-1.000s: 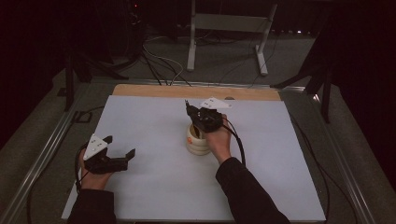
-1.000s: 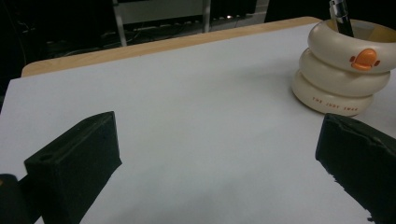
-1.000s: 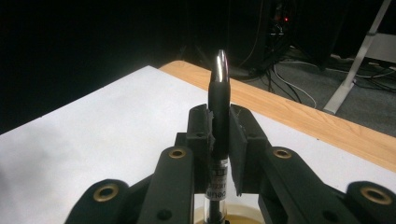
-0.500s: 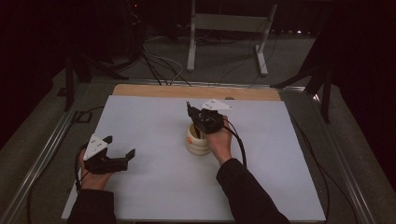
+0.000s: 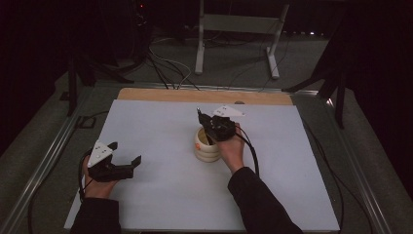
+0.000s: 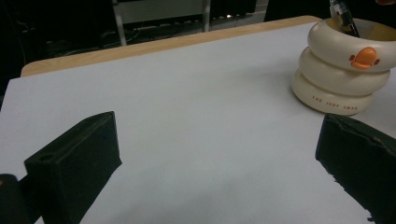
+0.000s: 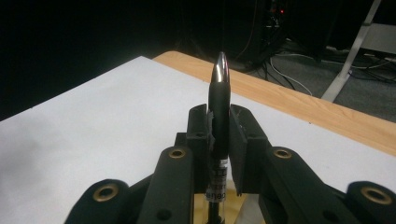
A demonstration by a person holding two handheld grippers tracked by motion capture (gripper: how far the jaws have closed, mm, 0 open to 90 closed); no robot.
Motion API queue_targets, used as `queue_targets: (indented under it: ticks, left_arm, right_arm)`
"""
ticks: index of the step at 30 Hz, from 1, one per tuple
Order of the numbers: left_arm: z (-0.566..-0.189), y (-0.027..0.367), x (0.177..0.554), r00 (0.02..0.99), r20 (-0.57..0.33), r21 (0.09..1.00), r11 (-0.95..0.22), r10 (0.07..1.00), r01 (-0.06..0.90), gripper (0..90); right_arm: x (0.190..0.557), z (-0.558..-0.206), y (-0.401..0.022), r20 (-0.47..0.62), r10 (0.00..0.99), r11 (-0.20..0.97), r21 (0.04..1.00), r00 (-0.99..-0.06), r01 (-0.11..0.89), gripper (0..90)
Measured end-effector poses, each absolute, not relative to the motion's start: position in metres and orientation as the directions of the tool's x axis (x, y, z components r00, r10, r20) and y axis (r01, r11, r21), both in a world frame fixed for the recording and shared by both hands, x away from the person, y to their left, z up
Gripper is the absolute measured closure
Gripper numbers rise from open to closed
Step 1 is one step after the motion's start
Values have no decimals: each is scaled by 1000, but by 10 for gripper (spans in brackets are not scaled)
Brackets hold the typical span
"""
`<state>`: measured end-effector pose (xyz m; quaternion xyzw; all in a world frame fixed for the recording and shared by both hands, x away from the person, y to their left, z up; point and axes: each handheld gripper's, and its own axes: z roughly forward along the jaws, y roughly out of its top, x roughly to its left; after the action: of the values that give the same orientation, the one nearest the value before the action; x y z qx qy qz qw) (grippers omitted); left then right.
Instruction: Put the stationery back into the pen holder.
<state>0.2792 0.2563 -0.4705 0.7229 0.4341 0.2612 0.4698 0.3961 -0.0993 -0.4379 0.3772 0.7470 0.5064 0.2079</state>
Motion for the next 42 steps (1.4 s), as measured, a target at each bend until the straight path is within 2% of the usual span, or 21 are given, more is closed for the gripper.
queue_targets:
  ticks: [22,29,35,42]
  left_arm:
    - [-471,256,279,487,-30,906,-183,873,383,2]
    - [-471,256,280,488,-31,905,-182,873,383,2]
    - [-471,256,280,489,-30,906,-183,872,383,2]
    - [-471,256,280,488,-30,905,-183,872,383,2]
  right_arm:
    - [395,-444,-95,85,767,198,912,-636,360,800]
    - [396,-441,-93,92,775,168,924,-625,344,799]
    - [400,-440,-95,141,780,114,926,-610,361,800]
    - [400,-440,-96,124,785,128,926,-607,355,800]
